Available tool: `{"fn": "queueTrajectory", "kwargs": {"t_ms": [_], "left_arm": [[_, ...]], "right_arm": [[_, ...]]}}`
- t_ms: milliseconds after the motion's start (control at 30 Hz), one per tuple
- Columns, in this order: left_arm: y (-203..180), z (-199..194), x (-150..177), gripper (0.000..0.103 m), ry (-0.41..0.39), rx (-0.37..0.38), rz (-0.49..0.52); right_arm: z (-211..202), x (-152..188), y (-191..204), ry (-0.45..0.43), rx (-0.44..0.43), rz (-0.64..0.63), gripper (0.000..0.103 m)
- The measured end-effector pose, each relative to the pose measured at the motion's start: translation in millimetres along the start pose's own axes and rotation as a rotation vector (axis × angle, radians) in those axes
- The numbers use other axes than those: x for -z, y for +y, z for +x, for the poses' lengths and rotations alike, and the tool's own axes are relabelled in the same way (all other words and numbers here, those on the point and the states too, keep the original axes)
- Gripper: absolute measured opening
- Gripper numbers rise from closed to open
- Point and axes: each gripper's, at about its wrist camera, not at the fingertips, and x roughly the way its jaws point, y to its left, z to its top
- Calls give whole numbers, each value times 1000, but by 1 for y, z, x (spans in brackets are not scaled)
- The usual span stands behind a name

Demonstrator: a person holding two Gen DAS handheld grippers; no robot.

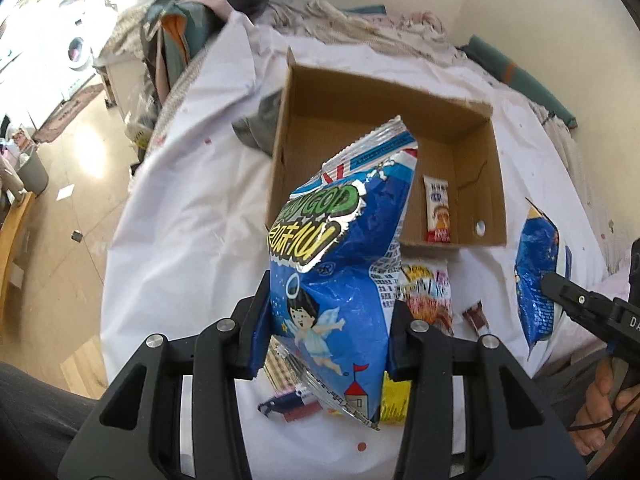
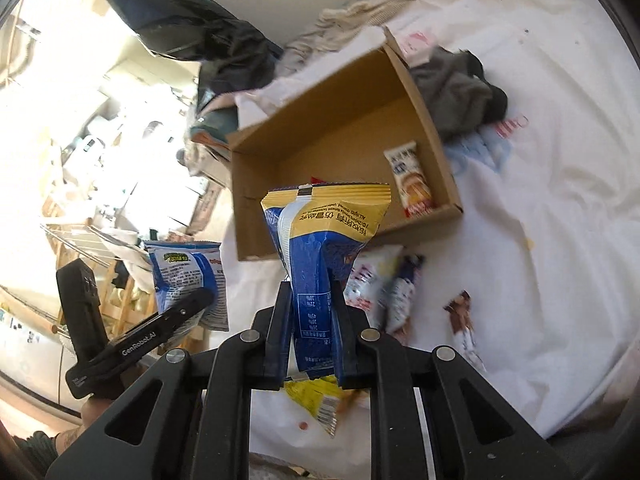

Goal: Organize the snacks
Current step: 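Grasp the blue-and-yellow bag with the right gripper while the left holds the blue chip bag, then lower both bags into the box and open both grippers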

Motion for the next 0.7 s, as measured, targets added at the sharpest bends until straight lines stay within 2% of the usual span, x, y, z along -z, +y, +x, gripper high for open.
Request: {"fn": "queueTrajectory", "kwargs": {"t_ms": [200,567,700], "left_arm": [[1,-6,-18,39,-32,-33,-5],[-17,-9,-58,39,-85,-70,71],[-24,-2,-71,39,-93,-70,87]], "right_arm": [[-3,-9,5,-48,-9,-14,18],[-9,-41,12,-157,7,-42,18],[-3,-51,10,-158,11,-37,18]]}}
